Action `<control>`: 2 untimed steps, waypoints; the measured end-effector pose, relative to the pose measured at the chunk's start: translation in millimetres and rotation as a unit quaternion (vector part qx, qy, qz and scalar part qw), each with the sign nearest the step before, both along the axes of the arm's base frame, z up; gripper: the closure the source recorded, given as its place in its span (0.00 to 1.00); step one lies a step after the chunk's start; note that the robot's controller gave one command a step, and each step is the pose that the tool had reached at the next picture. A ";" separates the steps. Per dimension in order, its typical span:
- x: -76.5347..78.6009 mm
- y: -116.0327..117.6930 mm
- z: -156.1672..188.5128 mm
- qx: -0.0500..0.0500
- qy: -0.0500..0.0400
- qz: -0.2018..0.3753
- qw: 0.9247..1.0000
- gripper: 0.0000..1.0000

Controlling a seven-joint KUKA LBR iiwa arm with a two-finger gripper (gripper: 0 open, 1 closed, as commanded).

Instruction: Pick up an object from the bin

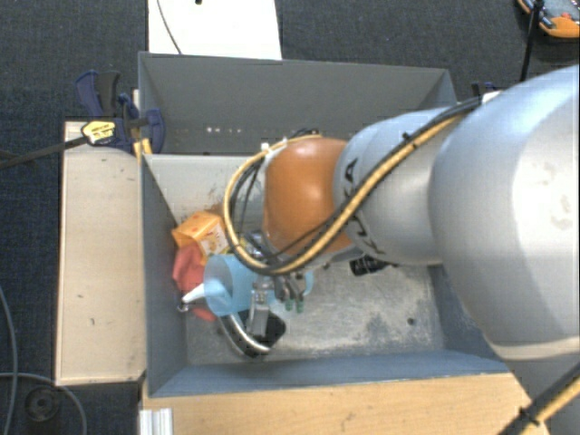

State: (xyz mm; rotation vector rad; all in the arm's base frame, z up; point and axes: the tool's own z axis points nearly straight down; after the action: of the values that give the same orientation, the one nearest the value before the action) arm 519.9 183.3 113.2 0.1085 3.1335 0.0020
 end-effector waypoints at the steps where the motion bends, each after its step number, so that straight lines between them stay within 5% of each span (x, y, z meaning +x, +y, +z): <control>1: 0.9 38.4 -4.9 0.008 -0.019 -0.066 0.998 0.00; 2: 5.7 72.9 -13.2 0.015 -0.033 -0.085 0.996 1.00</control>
Offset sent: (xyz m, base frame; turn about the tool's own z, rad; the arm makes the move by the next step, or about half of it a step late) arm -0.0197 0.0703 -0.0432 0.1638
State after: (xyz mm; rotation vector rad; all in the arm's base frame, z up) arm 525.6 256.2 100.0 0.3675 3.0477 0.0496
